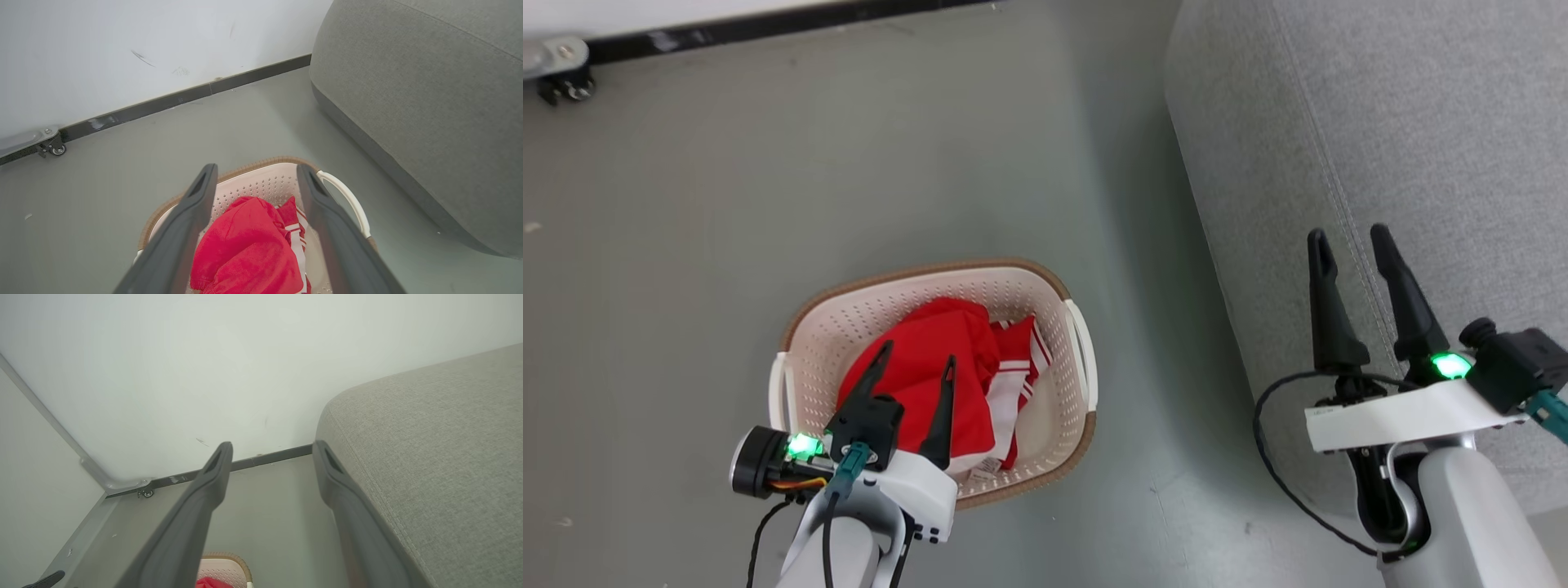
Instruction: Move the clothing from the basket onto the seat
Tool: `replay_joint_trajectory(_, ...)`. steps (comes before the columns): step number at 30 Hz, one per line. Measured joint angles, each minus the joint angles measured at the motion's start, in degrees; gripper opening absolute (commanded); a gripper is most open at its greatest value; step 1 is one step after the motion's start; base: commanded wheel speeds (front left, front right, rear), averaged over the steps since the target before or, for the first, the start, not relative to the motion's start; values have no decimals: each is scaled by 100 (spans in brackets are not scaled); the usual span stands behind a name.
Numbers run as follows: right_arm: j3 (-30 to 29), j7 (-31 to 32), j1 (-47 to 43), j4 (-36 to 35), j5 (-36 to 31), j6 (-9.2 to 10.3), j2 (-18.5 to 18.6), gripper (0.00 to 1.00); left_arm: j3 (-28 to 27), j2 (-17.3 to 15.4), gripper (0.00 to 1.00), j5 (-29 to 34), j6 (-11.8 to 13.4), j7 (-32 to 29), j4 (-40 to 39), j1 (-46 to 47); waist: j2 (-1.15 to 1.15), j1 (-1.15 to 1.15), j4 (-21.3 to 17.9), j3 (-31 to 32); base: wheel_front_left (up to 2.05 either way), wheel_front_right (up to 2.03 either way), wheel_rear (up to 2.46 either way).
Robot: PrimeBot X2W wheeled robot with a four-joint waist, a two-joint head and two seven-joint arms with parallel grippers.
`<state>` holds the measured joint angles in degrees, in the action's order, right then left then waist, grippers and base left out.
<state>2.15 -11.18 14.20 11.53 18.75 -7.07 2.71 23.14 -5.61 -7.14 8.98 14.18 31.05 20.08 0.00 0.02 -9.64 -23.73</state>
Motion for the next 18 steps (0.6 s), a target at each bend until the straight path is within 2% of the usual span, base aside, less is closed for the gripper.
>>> replay_joint_trajectory(18, 74, -92, 714, -172, 160, 0, 3, 100, -64, -55, 100, 24, -145, 3, 744, 564, 0, 0, -378, -860, 0, 0, 0)
